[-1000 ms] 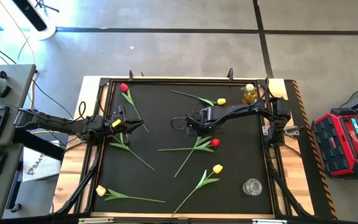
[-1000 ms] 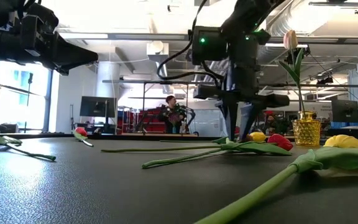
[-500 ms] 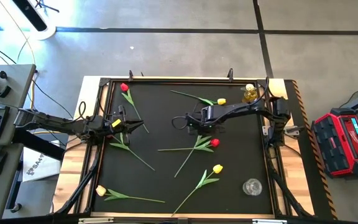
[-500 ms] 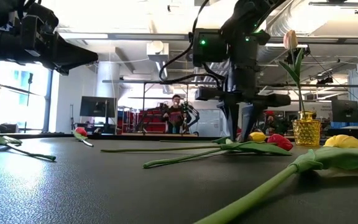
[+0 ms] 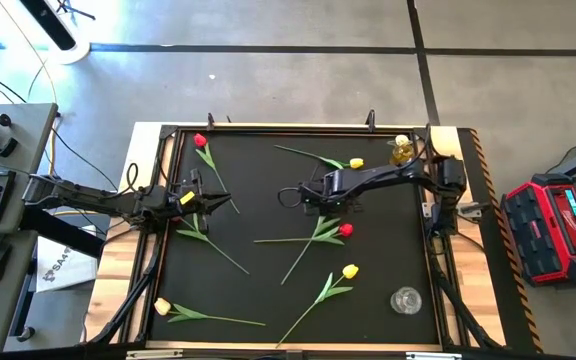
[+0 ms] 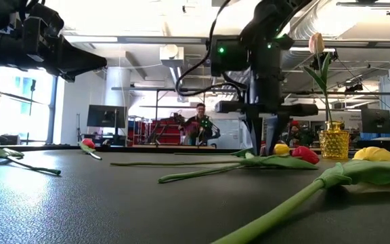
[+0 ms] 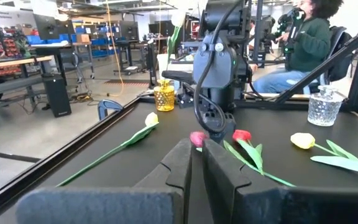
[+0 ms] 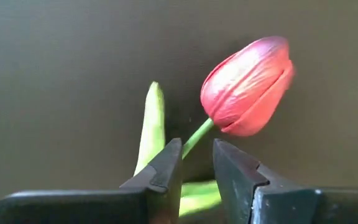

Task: Sort flowers into vase by color
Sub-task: Put the right dark red flower into the yellow flower vase

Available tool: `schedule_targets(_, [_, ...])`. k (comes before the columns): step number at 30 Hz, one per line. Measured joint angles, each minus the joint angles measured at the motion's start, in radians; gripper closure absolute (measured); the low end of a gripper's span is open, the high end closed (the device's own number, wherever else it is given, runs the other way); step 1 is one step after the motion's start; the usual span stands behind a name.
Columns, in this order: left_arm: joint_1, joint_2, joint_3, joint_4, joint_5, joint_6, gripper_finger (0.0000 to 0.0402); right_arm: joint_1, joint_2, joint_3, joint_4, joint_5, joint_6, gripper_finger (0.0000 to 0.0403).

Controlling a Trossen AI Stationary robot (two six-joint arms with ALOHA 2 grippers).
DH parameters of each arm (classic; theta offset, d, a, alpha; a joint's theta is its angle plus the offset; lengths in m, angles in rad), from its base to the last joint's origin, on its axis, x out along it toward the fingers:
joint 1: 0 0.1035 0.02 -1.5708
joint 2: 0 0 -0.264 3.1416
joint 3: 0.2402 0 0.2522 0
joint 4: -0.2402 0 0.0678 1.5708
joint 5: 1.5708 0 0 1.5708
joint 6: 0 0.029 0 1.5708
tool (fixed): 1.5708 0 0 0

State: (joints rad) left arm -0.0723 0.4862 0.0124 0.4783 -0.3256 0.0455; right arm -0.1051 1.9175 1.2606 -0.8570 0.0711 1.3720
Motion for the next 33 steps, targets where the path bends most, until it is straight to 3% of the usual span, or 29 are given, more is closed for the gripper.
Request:
schedule_targets(9, [0.000,0.000,0.000,-0.004,0.000,0.000,0.0374,0.001,0.039,0.003,0.020,0.003,-0.052,0.0327])
schedule_targets(17, [0.000,0.000,0.000,-0.004,0.000,0.000,0.0374,0.005,0.037,0.002,0.025,0.020,-0.139,0.0395])
schedule_targets(21, [0.000,0.000,0.000,-0.004,0.000,0.001,0.0374,0.015,0.030,0.001,0.030,0.050,-0.153,0.0394])
schedule_targets(33, [0.000,0.000,0.000,-0.004,0.000,0.003,0.0374,0.045,-0.140,-0.001,0.174,0.272,-0.233,0.0401])
